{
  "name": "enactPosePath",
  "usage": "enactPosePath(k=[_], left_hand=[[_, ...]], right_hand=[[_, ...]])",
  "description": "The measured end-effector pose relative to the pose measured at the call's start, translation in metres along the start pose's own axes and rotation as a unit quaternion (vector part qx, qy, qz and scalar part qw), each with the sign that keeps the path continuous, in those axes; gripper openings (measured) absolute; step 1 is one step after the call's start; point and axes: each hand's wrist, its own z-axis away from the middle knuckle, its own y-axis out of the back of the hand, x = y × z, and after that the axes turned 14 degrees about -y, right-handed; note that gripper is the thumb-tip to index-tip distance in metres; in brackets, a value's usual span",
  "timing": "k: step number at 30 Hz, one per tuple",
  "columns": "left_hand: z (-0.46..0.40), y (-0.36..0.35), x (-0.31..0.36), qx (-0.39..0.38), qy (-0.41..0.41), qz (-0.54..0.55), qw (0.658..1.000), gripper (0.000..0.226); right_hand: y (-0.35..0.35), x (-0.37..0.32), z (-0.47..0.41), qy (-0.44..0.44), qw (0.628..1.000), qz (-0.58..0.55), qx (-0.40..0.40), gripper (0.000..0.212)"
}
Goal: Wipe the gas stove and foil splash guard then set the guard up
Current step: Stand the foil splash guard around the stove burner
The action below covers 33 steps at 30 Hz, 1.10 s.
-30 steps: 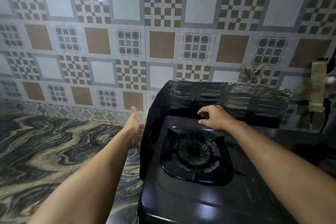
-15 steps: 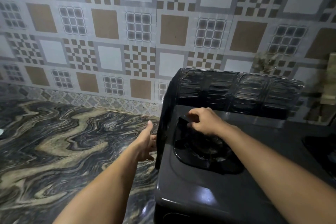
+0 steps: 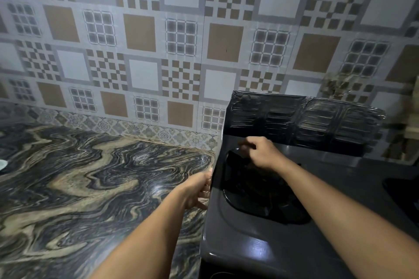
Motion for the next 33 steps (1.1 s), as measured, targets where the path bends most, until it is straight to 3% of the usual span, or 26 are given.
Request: enactPosePath(k=[3, 6, 10, 12, 14, 16, 23, 25, 28, 31, 33], left_hand=[[0.0, 0.0, -0.001, 0.016, -0.009, -0.02, 1.0, 0.053], [-0.002, 0.003, 0.0, 0.016, -0.007, -0.024, 1.0, 0.047], [-0.004, 0.006, 0.0, 0.015, -0.003, -0.036, 0.999, 0.07], [-0.004, 0.005, 0.002, 0.015, -0.007, -0.046, 0.999, 0.076], [-0.007, 0.004, 0.002, 0.017, -0.006, -0.057, 0.998, 0.081], [-0.007, 0.002, 0.004, 0.016, -0.007, -0.064, 0.998, 0.084], [0.003, -0.01, 0.028, 0.013, 0.008, -0.107, 0.994, 0.092], [-0.002, -0.012, 0.035, 0.022, -0.003, -0.109, 0.994, 0.089], [-0.015, -0.016, 0.045, 0.046, -0.066, -0.022, 0.997, 0.081], [-0.087, 0.0, 0.008, 0.075, -0.092, 0.057, 0.991, 0.106], [-0.117, 0.004, -0.003, 0.084, -0.074, 0.077, 0.991, 0.108]], right_hand=[[0.001, -0.01, -0.009, -0.046, 0.988, -0.145, -0.01, 0.029], [0.01, -0.026, -0.013, -0.109, 0.951, -0.282, -0.062, 0.034], [0.026, -0.039, -0.037, -0.141, 0.947, -0.282, -0.062, 0.04], [0.033, -0.048, -0.05, -0.146, 0.946, -0.284, -0.05, 0.032], [0.041, -0.053, -0.065, -0.131, 0.971, -0.2, 0.001, 0.025], [0.049, -0.054, -0.082, -0.099, 0.992, -0.044, 0.071, 0.037], [0.067, -0.048, -0.136, -0.023, 0.965, 0.231, 0.125, 0.057], [0.069, -0.048, -0.149, -0.002, 0.949, 0.264, 0.169, 0.055], [0.069, -0.049, -0.161, 0.039, 0.937, 0.264, 0.227, 0.039], [0.064, -0.05, -0.169, 0.021, 0.956, 0.235, 0.177, 0.015], [0.062, -0.05, -0.175, 0.01, 0.965, 0.213, 0.155, 0.014]])
